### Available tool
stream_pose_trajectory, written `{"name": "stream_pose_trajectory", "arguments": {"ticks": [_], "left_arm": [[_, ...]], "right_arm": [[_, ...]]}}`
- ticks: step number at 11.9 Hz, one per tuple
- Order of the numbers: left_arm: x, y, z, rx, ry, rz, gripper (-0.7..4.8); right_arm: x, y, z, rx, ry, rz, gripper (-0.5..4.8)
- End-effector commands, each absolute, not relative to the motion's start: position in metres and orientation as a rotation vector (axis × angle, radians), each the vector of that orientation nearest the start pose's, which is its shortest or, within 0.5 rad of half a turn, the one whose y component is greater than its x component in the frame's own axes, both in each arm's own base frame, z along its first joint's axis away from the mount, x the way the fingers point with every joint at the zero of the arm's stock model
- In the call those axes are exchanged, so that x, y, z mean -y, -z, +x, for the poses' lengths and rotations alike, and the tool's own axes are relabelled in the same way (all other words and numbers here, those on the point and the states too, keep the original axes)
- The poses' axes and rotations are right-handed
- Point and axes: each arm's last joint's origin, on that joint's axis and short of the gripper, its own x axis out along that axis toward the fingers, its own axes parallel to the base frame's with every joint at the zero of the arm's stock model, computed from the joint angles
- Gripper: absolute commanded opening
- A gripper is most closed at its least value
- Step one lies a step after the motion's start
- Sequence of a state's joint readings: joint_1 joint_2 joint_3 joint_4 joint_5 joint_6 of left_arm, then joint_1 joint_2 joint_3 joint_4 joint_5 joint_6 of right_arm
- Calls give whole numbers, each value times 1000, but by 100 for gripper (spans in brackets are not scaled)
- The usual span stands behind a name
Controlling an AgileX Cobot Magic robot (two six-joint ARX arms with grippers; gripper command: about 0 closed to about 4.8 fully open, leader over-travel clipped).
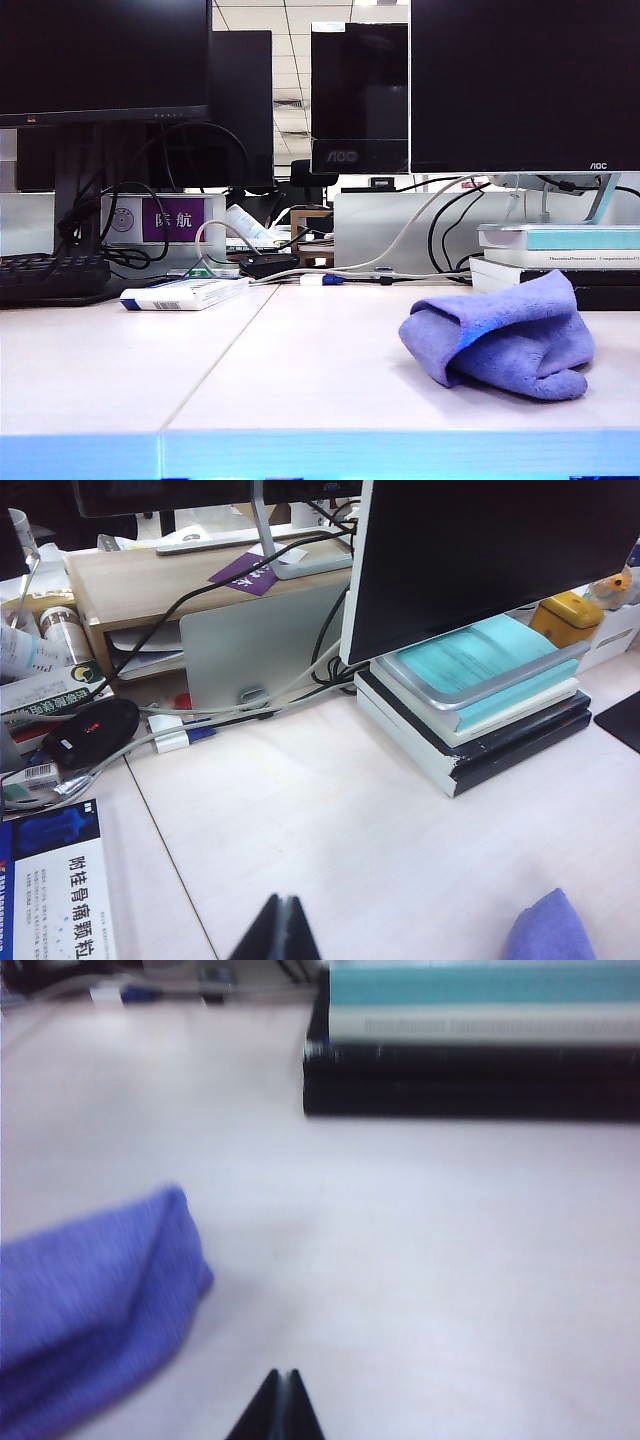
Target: Wipe the table from front to back using the rag.
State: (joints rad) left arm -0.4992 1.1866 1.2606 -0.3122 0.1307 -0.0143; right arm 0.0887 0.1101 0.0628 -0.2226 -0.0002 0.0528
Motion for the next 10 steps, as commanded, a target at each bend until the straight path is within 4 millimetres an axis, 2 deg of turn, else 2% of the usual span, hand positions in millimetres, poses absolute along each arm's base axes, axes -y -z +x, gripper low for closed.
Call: {"name": "stream_pose_trajectory", "arguments": {"ticks": [1, 5, 10], "left_arm": [[125, -406, 221, -226, 630, 34, -5], [125, -406, 221, -227, 630, 34, -5], [124, -407, 222, -218, 611, 41, -3]], "right_arm": [[-9, -143, 98, -271, -88, 44, -5], [-9, -148, 95, -210, -95, 126, -5], [-10, -149, 95, -199, -121, 129, -5]]}}
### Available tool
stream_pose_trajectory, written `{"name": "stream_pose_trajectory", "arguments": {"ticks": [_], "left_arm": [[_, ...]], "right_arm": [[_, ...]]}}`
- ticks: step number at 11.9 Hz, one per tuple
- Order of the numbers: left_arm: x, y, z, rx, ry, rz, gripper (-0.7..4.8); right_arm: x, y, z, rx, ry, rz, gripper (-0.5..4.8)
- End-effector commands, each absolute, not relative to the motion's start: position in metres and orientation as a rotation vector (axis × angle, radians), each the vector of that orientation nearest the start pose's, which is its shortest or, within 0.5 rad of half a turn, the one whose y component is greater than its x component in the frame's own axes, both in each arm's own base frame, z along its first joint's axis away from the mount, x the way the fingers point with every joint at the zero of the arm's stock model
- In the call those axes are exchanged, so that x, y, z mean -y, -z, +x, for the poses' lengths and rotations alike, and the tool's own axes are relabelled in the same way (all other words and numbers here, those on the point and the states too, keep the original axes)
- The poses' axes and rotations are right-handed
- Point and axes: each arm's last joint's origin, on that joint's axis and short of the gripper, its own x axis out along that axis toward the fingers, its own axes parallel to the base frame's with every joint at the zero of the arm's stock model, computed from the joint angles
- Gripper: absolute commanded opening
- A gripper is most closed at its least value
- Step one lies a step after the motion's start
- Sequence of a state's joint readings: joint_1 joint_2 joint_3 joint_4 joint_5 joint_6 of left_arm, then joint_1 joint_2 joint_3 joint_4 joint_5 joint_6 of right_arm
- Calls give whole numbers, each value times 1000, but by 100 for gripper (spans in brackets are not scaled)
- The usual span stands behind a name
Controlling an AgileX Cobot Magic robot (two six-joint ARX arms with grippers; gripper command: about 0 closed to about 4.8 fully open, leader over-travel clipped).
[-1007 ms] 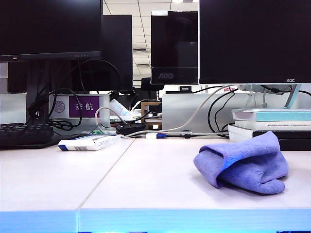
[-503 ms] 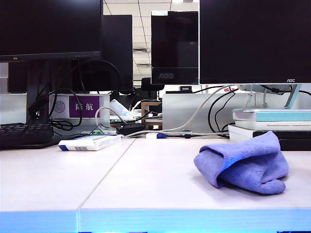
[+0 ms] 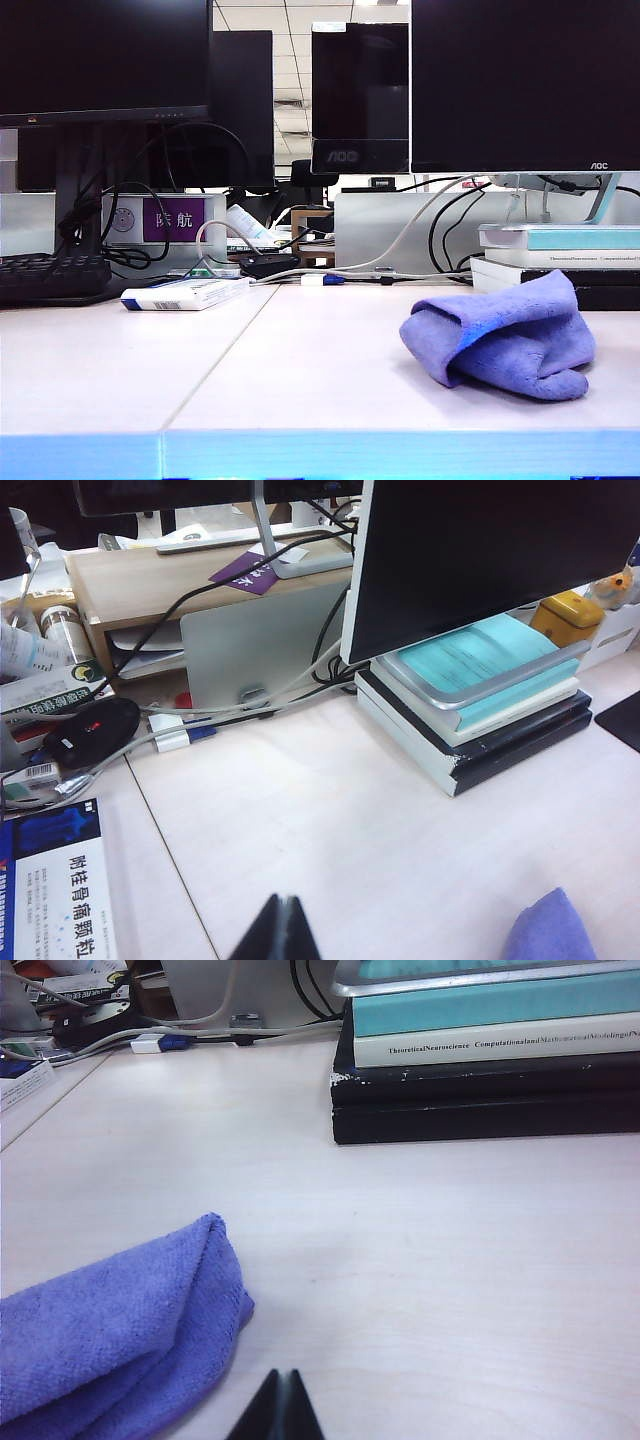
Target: Wipe the table from front to back using the rag.
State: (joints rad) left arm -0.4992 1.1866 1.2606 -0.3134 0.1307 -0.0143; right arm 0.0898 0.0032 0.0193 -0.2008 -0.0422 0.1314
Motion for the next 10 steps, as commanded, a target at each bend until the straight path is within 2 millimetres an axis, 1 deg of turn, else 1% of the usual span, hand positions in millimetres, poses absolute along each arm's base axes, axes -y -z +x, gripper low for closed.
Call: {"name": "stream_pose_trajectory", "arguments": {"ticks": [1, 3, 4, 6, 7, 9, 10], "left_arm": [[118, -409, 223, -198, 452, 50, 4], [107, -407, 219, -238, 312, 71, 12], [89, -403, 213, -260, 267, 58, 12], [69, -395, 203, -244, 271, 30, 12], [33, -363, 173, -187, 171, -11, 14], [21, -342, 151, -193, 95, -99, 8], [16, -330, 141, -179, -16, -151, 1]], "right_arm": [[-10, -149, 95, -199, -121, 129, -5], [-10, -149, 95, -199, -121, 129, -5], [-10, -149, 95, -199, -121, 129, -5], [-10, -149, 95, -199, -121, 129, -5], [-10, -149, 94, -199, -122, 129, -5], [-10, -149, 95, -199, -121, 129, -5], [-10, -149, 95, -199, -121, 129, -5]]}}
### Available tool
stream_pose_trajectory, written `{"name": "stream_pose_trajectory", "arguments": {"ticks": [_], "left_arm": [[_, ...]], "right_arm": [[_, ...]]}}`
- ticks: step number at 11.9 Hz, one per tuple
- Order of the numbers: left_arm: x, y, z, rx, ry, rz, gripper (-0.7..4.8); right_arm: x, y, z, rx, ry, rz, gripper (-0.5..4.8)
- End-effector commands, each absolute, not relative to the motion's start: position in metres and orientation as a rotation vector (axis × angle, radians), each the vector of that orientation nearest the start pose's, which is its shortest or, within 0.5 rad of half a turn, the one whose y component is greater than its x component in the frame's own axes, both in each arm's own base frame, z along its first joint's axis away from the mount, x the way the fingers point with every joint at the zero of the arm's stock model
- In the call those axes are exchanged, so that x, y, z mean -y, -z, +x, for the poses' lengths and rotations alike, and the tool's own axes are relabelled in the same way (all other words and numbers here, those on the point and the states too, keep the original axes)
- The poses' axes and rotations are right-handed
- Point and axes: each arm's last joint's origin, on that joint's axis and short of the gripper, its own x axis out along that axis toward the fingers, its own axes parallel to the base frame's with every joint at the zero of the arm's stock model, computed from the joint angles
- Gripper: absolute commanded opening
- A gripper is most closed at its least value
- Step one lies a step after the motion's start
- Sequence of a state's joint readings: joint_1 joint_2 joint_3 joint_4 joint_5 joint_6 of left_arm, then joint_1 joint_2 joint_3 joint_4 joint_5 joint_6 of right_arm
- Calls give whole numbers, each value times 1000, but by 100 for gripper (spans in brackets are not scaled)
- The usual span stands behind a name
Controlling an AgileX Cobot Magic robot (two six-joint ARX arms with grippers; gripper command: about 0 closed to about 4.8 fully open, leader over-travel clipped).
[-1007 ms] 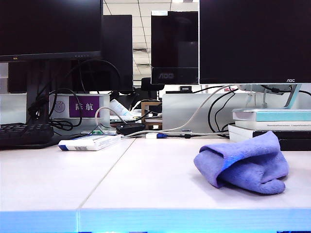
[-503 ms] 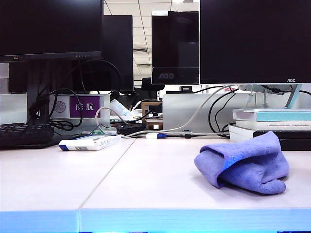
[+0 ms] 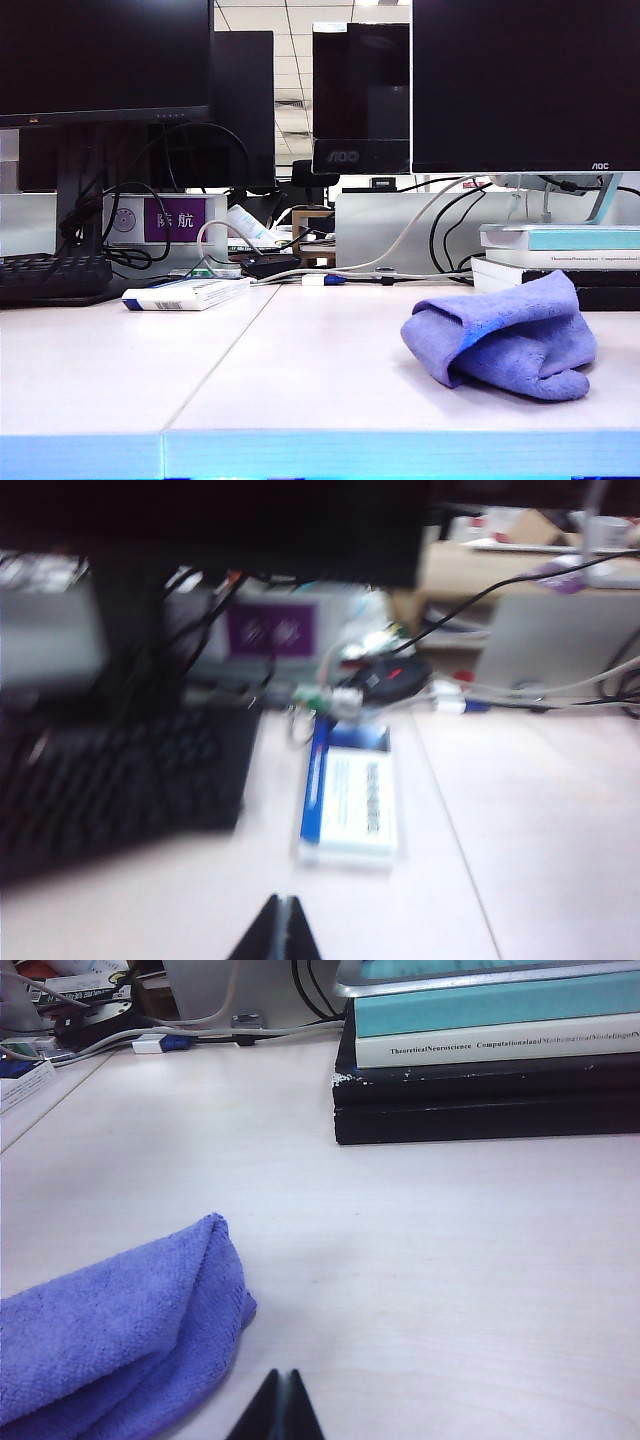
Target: Wipe the table from front to back using the rag.
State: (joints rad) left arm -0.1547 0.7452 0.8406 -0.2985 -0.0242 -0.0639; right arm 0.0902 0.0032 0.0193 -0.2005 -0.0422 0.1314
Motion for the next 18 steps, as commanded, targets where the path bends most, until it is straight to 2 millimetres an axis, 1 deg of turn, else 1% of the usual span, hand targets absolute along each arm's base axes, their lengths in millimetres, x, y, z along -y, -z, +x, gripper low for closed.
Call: {"name": "stream_pose_trajectory", "arguments": {"ticks": [1, 3, 4, 5, 7, 10, 13, 15, 17, 18], "left_arm": [[12, -315, 129, -166, -73, -170, -3], [11, -295, 120, -132, -59, -168, -4], [9, -274, 114, -96, -42, -145, -4], [8, -259, 111, -77, -20, -125, -4], [3, -227, 102, -73, -39, -122, -4], [0, -188, 94, -76, -52, -127, -3], [0, -167, 94, -122, -45, -123, -4], [2, -147, 96, -190, 19, -124, -4], [2, -148, 96, -180, 28, -33, -4], [2, -148, 96, -182, 18, -28, -4]], "right_arm": [[-10, -149, 95, -199, -121, 129, -5], [-10, -149, 95, -199, -121, 129, -5], [-10, -149, 95, -199, -121, 129, -5], [-10, -149, 95, -199, -121, 129, -5], [-10, -149, 95, -199, -121, 129, -5], [-10, -149, 95, -199, -121, 129, -5], [-10, -149, 95, -199, -121, 129, -5], [-10, -149, 95, -199, -121, 129, -5], [-10, -149, 95, -199, -121, 129, -5], [-10, -149, 95, -199, -121, 129, -5]]}}
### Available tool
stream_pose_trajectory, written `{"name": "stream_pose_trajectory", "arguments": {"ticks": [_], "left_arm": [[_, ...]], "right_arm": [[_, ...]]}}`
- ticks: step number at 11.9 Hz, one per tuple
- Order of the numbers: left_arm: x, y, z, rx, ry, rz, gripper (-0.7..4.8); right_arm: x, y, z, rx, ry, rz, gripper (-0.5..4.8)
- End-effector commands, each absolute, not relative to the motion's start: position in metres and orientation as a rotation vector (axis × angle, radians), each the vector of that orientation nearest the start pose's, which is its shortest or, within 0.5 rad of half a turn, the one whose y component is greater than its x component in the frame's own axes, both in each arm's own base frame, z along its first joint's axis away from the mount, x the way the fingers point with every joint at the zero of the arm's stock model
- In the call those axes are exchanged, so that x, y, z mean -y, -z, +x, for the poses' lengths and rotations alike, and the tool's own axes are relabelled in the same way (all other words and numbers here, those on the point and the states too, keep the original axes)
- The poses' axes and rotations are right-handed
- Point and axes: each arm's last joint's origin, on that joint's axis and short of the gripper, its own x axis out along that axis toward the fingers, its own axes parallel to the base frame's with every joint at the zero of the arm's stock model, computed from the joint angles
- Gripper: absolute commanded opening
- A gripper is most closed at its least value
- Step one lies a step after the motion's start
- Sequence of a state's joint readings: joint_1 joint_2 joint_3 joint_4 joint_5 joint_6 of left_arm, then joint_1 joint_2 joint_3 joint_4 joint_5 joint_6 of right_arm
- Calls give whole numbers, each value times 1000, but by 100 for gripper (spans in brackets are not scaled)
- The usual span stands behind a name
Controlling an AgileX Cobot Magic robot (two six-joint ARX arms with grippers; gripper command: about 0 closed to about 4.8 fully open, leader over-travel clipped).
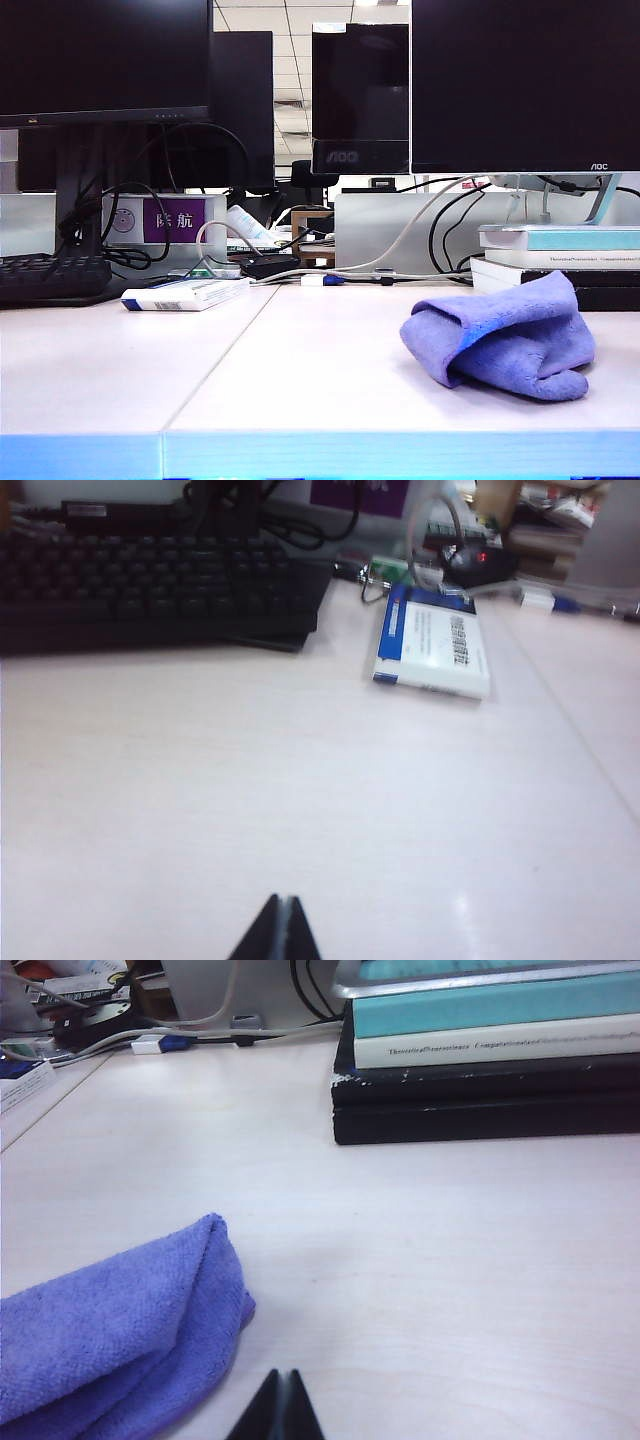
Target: Wipe the table from front to back using the rag.
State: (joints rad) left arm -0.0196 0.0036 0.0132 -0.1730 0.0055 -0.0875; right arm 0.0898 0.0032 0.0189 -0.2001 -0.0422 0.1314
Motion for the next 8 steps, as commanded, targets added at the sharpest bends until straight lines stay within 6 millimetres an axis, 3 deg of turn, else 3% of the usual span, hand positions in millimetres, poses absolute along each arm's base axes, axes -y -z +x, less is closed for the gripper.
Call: {"name": "stream_pose_trajectory", "arguments": {"ticks": [1, 8], "left_arm": [[2, -148, 96, -181, 21, -33, -4], [3, -148, 96, -177, 40, -34, -3]], "right_arm": [[-10, -149, 95, -199, -121, 129, -5], [-10, -149, 95, -199, -121, 129, -5]]}}
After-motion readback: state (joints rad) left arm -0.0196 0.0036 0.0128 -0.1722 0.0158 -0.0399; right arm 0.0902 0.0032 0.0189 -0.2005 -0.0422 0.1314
